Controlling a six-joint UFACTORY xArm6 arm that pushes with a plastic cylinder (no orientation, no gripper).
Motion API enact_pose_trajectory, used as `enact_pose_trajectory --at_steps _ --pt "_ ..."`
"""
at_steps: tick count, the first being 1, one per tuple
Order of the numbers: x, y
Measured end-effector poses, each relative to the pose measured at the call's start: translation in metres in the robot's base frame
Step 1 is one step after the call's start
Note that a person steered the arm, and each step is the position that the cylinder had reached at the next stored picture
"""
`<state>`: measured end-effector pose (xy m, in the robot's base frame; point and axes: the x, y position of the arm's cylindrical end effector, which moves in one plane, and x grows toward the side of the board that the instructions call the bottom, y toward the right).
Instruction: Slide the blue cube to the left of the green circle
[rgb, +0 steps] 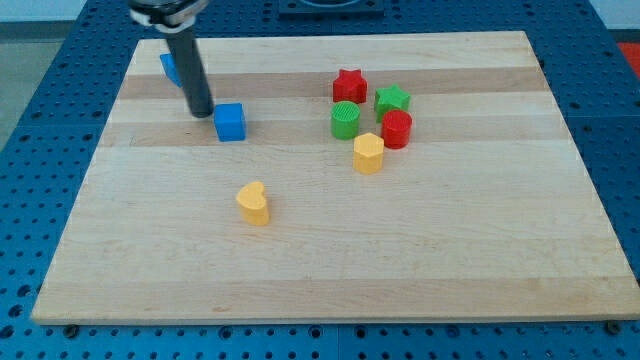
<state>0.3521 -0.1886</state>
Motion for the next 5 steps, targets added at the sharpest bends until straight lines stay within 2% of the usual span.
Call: enact_pose_trajectory --at_steps 1,2,5 --pt "0.033 -0.016" --pt "0.047 -0.010" --pt "0.024 0.049"
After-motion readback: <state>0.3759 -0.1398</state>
